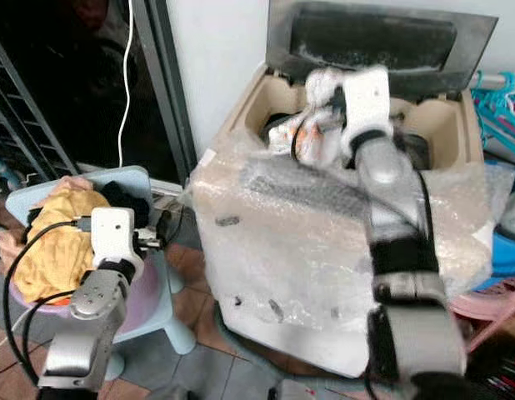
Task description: Clothes washing
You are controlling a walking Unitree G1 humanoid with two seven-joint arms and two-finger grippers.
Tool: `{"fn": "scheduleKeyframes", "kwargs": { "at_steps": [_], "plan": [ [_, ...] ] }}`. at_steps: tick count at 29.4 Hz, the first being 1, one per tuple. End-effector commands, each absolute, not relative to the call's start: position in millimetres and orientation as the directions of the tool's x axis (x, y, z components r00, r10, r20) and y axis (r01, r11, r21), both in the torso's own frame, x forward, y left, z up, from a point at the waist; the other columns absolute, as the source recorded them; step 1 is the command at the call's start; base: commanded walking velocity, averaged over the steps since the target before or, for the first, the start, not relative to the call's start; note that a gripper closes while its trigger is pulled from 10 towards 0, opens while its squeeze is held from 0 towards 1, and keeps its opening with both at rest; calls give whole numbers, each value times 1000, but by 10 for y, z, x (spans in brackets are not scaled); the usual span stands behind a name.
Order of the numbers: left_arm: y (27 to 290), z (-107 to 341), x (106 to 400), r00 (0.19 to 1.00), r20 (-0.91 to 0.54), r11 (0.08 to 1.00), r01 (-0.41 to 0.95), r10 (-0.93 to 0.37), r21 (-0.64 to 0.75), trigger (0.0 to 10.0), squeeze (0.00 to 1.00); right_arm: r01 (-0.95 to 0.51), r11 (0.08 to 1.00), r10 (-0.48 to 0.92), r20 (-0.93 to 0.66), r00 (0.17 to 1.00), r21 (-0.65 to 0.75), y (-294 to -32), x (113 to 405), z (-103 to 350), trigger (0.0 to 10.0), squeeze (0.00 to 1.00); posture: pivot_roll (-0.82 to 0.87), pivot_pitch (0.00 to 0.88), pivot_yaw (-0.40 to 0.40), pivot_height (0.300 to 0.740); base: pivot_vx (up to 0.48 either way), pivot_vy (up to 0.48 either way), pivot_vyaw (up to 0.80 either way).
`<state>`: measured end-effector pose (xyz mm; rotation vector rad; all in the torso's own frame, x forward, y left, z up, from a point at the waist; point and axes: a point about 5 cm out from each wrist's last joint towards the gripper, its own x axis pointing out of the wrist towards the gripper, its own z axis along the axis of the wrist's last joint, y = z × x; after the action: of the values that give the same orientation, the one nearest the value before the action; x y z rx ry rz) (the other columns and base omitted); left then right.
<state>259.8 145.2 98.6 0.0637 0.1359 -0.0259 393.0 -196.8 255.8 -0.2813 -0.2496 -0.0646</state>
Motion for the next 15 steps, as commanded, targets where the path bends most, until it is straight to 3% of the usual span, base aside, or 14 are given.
{"fn": "scheduleKeyframes", "kwargs": {
  "at_steps": [1,2,3,15],
  "plan": [
    [1464,1000,2614,991,-134,997,20,-10,75,10000,0,178,966,-126,260,957,-188,-2078,3964,2644,10000,176,-36,0,8,740,0,0,0],
    [1467,1001,2610,991,-133,997,16,-5,76,10000,0,174,973,-132,252,959,-152,-2079,3971,2640,10000,910,-33,0,6,740,0,0,0],
    [1472,1003,2600,991,-133,997,8,2,75,10000,0,155,979,-119,244,963,-133,-2058,3980,2620,10000,1000,-27,0,2,740,0,0,0],
    [1487,975,2609,988,-156,997,-4,16,73,10000,0,131,980,-93,240,966,-150,-2114,3911,2425,10000,1000,-37,0,5,740,0,0,0]
  ]
}}
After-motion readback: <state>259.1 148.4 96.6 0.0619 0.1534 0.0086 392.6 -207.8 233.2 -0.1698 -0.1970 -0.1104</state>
